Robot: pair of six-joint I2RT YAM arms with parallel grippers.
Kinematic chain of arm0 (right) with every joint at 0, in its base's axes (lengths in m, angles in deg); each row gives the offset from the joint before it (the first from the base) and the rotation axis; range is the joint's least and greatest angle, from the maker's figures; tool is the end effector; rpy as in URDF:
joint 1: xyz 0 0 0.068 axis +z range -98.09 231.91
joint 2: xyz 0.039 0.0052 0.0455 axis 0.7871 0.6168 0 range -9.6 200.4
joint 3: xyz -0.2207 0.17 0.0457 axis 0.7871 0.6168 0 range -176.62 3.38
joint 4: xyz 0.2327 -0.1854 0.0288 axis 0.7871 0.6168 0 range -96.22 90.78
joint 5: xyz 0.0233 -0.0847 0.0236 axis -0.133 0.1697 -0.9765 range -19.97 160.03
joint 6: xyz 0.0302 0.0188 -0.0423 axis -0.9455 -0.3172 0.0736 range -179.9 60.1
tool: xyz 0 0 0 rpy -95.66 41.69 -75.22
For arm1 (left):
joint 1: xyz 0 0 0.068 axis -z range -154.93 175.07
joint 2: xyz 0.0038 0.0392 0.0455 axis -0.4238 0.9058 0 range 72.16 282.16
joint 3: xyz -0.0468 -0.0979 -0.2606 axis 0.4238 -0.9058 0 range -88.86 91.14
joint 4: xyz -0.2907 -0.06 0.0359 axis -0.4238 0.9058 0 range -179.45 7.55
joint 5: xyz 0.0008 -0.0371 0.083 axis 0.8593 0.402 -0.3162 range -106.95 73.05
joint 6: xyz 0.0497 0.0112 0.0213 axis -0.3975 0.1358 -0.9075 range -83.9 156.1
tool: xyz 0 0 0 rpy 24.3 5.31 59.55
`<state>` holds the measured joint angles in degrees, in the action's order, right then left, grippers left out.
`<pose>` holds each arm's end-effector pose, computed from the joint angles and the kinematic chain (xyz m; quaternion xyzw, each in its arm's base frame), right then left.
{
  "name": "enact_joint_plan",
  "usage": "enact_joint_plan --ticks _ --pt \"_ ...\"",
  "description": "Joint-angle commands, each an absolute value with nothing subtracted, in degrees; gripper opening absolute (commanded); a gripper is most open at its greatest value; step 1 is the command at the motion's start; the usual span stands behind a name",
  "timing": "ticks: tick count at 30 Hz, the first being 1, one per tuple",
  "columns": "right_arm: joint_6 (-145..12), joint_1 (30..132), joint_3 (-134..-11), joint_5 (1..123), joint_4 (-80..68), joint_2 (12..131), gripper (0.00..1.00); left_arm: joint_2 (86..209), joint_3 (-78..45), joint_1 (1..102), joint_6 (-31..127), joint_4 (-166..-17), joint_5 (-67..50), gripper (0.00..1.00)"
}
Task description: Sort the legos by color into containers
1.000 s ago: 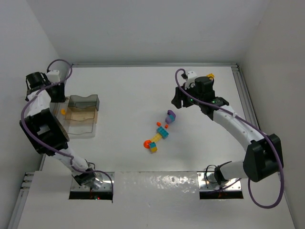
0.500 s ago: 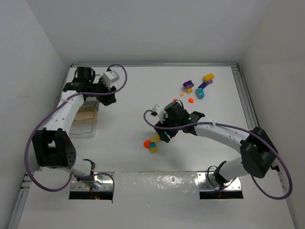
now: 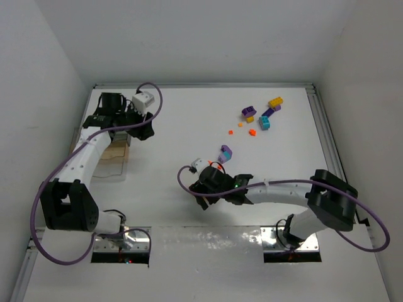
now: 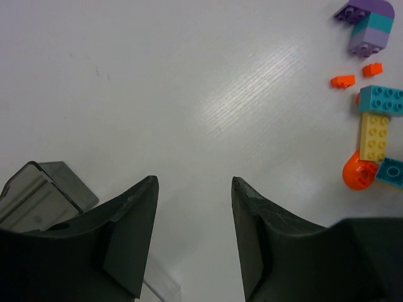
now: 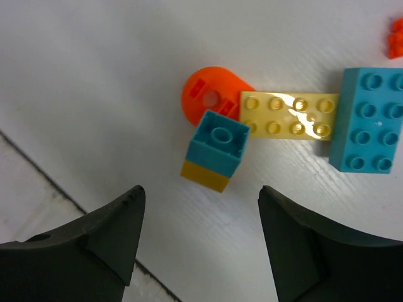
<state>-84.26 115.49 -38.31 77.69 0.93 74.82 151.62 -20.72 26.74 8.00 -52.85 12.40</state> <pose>0.1447 0.2798 0.1518 -0.2929 0.8906 0.1924 0.2898 0.3318 -0.0281 0.3063 0.3198 0.8492 -0.1508 0.3921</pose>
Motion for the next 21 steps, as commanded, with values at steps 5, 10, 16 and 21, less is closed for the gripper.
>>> enact_joint_plan --ticks 5,10,16,21 --pt "-94.2 115.5 -43.0 88.5 -1.8 77.6 0.72 149.7 -20.7 26.8 12.3 -56.1 11.5 0.48" --pt "-95.0 115.5 -45.9 86.9 0.8 81.6 0.73 148.8 -21.4 26.8 12.5 -56.8 11.4 0.48" --pt "-94.4 115.5 -46.6 86.5 -0.1 83.3 0.67 148.5 -21.6 26.7 11.5 -56.0 10.5 0.48" --pt "-95.5 115.5 -46.7 87.3 1.1 84.3 0.66 148.5 -21.1 26.7 11.4 -55.9 10.6 0.48"
